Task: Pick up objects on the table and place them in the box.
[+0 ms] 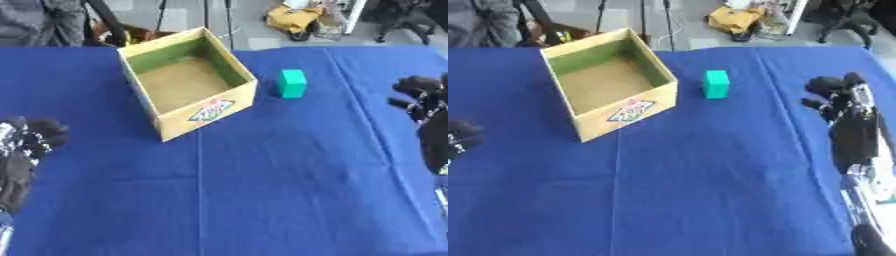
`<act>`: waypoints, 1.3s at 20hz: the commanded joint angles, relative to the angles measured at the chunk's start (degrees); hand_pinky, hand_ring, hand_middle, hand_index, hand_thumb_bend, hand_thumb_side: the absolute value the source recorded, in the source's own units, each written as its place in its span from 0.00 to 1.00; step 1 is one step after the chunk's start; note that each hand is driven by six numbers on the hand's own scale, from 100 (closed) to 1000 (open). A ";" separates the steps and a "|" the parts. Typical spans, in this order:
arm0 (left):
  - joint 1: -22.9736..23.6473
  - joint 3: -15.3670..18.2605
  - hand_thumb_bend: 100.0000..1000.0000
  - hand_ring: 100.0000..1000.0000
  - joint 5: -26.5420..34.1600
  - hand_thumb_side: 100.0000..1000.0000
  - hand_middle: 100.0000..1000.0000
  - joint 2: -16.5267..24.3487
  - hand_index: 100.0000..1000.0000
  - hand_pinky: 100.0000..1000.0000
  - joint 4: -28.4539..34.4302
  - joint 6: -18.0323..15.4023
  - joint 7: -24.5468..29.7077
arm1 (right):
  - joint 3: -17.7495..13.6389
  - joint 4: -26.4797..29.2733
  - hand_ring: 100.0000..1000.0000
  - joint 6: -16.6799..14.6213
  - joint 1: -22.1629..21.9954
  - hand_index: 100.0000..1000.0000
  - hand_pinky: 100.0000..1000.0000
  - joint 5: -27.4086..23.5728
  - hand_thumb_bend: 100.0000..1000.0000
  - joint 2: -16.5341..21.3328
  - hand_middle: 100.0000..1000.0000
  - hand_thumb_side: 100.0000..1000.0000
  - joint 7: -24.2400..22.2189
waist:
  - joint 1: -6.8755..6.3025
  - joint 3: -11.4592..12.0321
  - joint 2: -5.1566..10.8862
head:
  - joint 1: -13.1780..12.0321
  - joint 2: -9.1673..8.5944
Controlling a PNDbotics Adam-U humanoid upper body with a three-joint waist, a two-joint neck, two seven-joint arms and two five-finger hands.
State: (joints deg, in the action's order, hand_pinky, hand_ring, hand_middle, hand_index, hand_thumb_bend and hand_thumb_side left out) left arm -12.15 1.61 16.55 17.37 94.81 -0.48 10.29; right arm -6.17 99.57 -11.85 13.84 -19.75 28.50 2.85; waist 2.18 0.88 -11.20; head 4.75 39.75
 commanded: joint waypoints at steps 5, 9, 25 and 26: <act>-0.48 -0.84 0.34 0.77 -0.06 1.00 0.56 0.92 0.64 0.81 0.73 0.13 0.75 | 3.37 -5.88 0.82 0.50 9.28 0.77 0.73 5.93 0.00 12.09 0.72 0.66 -5.54 | 0.01 1.48 1.40 | 1.33 0.31; -1.00 -1.72 0.34 0.77 0.00 1.00 0.56 0.88 0.64 0.81 0.68 0.29 1.56 | 6.99 -11.65 0.85 3.10 15.08 0.81 0.75 9.50 0.00 17.89 0.75 0.52 -9.10 | -0.01 3.34 1.68 | 2.72 0.12; -4.82 -3.88 0.35 0.77 0.20 1.00 0.55 0.98 0.64 0.81 1.54 0.87 3.76 | 15.46 -35.89 0.91 0.50 34.00 0.92 0.80 24.42 0.11 19.36 0.85 0.31 -24.02 | 2.27 11.14 -0.62 | 7.81 -2.83; -4.87 -3.93 0.35 0.77 0.21 1.00 0.55 0.94 0.64 0.81 1.59 0.90 3.79 | 15.27 -37.44 0.91 -0.09 34.22 0.92 0.80 25.36 0.11 19.17 0.85 0.31 -24.97 | 2.34 11.34 -0.72 | 7.92 -2.92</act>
State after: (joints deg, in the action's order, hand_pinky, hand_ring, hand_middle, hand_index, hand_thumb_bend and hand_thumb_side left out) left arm -16.18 -2.25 16.63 17.38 95.21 0.40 13.92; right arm 9.88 63.57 -11.26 46.85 4.22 46.48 -20.98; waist 4.69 12.28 -12.76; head 12.34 37.60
